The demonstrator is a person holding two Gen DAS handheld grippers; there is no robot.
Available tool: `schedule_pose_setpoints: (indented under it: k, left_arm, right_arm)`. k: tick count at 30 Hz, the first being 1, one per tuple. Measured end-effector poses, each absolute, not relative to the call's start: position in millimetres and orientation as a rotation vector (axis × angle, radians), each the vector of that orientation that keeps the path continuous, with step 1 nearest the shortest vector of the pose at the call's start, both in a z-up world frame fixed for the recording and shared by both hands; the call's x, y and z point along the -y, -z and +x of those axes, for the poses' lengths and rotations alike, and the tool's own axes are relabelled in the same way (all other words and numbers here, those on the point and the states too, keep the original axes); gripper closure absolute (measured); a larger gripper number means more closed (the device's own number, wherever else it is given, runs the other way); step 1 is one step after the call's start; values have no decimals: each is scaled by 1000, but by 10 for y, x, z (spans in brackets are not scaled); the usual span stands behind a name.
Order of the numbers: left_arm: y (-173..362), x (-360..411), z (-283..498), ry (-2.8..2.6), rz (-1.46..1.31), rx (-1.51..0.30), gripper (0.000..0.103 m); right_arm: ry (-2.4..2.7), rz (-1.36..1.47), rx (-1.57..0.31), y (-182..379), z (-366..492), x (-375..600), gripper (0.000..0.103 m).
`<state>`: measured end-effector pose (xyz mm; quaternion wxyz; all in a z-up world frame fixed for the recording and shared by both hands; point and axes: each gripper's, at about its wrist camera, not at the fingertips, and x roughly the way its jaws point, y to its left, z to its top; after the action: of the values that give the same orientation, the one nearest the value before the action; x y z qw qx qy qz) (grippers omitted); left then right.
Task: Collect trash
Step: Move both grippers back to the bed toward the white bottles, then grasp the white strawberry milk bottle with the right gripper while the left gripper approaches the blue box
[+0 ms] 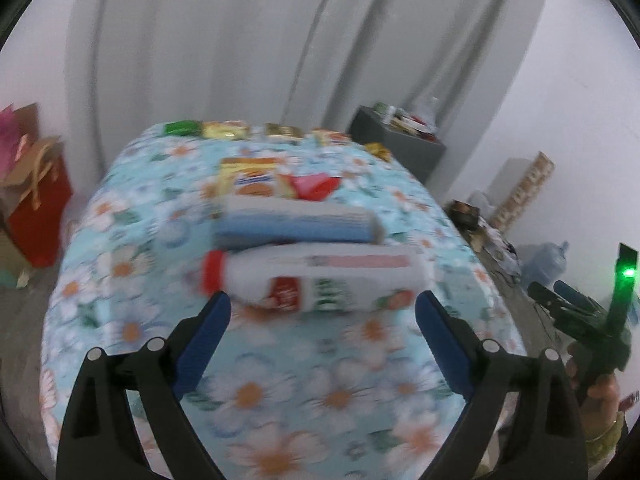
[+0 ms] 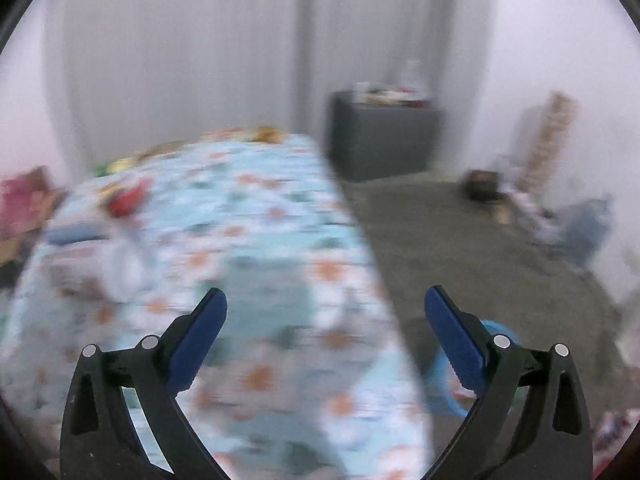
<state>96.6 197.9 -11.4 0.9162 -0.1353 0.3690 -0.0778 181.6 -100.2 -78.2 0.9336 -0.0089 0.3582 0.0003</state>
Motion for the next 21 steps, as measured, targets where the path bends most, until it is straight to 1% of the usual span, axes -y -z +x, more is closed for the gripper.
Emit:
schedule_pose_setpoints:
  k: [8, 15, 17, 21]
  left_arm:
    - [239, -2323, 962, 123, -305, -742, 12]
    - [277, -2520, 1052, 141, -335, -717, 12]
    - [234, -2550, 1090, 147, -329, -694, 12]
    - [99, -2500, 1204, 179, -231, -639, 13]
  right_arm:
    - [-214, 142, -817, 738, 2031, 498, 8]
    - [-378, 304, -935, 953, 2285, 232, 8]
    - [-427, 404, -968, 1009, 2330, 219, 10]
    - [-497, 603, -1057, 1189, 2428, 205, 17]
